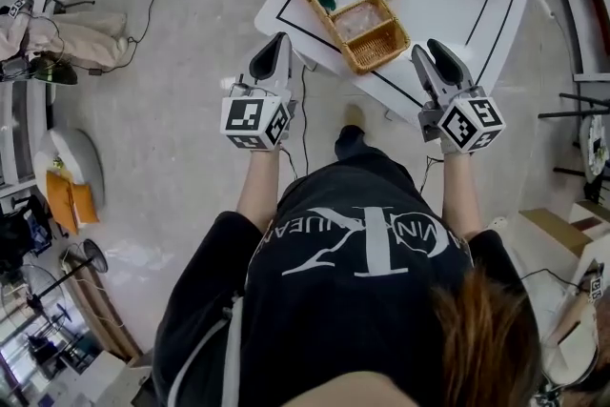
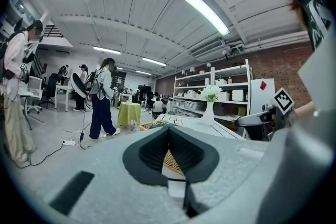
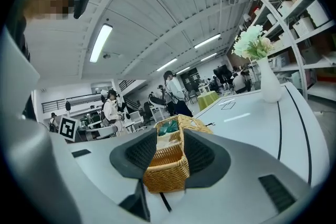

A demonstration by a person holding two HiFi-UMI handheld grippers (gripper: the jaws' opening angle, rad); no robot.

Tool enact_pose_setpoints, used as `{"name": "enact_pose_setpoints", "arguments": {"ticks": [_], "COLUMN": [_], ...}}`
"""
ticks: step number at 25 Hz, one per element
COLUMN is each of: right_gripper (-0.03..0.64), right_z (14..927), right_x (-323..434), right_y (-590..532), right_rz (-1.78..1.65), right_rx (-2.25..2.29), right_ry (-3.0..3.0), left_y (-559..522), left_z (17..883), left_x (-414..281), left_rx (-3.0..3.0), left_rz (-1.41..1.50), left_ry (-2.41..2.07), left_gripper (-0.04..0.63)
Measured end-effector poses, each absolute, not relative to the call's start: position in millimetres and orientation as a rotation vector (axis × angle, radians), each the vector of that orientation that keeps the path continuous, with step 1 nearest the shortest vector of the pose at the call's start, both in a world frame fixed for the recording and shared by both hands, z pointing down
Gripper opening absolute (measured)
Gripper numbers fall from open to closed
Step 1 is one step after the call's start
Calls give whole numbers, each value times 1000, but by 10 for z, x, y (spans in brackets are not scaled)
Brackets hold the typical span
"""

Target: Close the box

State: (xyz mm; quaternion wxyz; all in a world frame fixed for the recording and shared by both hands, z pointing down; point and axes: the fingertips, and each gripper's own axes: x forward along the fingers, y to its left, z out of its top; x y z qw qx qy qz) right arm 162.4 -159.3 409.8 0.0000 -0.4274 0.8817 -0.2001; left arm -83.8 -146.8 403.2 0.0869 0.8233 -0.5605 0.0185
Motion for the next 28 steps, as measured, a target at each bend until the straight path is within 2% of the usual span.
{"name": "enact_pose_setpoints", "arguments": {"ticks": [8,19,24,28], "right_gripper": [152,156,163,172], "right_z": [4263,4786,4816,5004], "right_x": [1622,1561,1405,1457], "right_y": [-2174,-2787,-2997,-3070], "right_rz": [-890,-1417,-1556,-1689], "right_rx": [-1258,-1076,-882,-925], "right_ry": [2746,2574,2473,2418], "left_y": [-1919,-2411,-2528,-2613], "left_z": [4109,4284,4387,4437], "left_x": [-746,-805,-874,-873], "left_rx": [2436,2380,2334,2323], "left_rz": [102,191,218,230], "left_ry": [-1675,-1735,-1756,-1753], "left_gripper": [11,11,11,11]}}
